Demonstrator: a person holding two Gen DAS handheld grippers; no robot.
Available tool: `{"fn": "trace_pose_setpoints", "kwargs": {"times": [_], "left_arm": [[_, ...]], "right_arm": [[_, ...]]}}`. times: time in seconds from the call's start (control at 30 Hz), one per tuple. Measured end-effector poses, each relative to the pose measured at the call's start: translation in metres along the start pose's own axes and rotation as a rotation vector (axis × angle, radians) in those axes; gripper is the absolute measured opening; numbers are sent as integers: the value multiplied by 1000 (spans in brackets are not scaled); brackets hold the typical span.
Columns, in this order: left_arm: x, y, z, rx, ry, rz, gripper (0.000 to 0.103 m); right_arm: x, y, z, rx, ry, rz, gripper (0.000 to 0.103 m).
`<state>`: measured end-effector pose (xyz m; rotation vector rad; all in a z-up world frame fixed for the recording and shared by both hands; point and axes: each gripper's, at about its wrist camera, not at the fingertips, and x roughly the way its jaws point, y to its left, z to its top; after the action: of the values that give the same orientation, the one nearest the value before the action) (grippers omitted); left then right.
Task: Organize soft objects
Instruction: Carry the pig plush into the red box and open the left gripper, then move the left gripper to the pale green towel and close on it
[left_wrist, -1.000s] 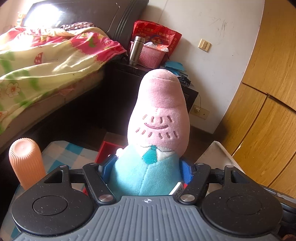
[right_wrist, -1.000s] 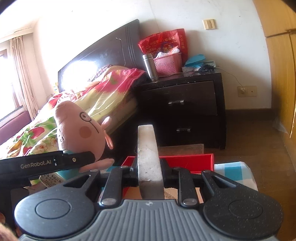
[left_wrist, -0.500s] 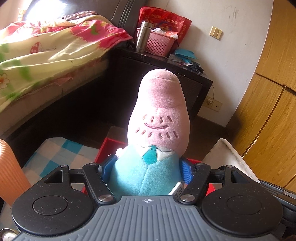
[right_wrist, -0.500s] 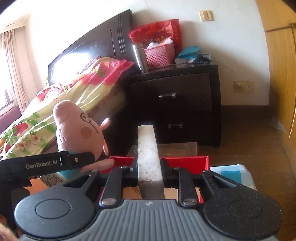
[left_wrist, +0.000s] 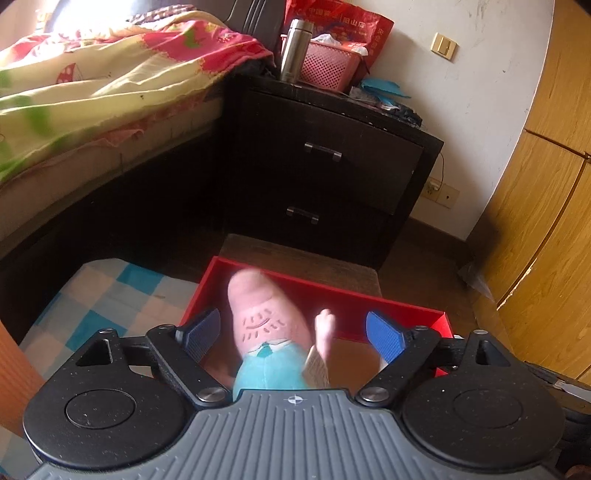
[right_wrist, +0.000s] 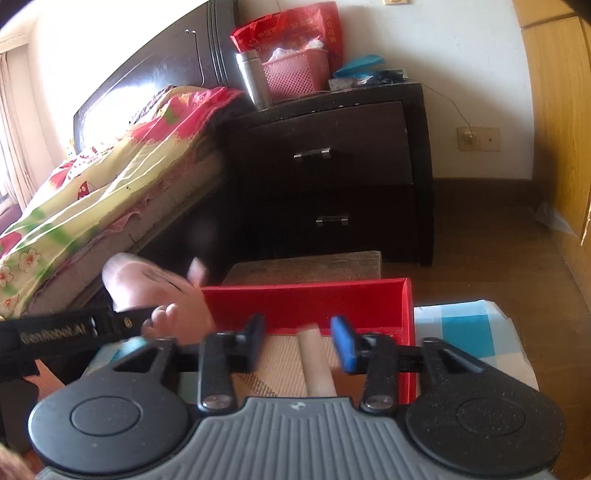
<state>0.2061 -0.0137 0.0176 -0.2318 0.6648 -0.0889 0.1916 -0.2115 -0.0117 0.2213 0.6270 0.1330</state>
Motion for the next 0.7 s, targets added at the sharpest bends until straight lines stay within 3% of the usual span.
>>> {"fn": "trace_pose_setpoints", "kwargs": {"times": [0.33,0.5,0.7], "left_arm": [[-58,15,1,-5,8,17,85],[-87,22,-21,14,43,21,86],[-115,25,-62,21,136,-55,86]], "right_arm": [[-36,12,9,36,-36,44,36],[-66,24,10,35,-51,75,36],[-104,33,-1,36,-26,90,37]]}}
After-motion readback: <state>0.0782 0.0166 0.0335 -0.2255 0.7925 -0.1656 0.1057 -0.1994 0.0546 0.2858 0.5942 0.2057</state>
